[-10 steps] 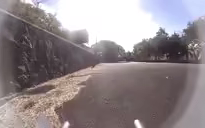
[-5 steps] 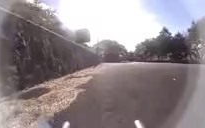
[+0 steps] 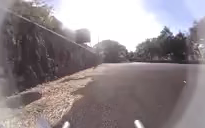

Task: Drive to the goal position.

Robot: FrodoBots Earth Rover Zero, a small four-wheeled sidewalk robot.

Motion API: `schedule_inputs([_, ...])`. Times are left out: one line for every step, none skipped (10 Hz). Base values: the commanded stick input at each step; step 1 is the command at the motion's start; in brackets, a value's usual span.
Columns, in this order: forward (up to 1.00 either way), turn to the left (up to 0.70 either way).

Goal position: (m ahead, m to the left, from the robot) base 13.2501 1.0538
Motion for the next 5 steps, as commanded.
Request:
schedule_inputs([0.70,-0.13])
schedule_inputs([0.70,-0.09])
schedule_inputs([0.70,-0.05])
schedule_inputs([0.70,-0.02])
schedule_inputs([0.70,-0.01])
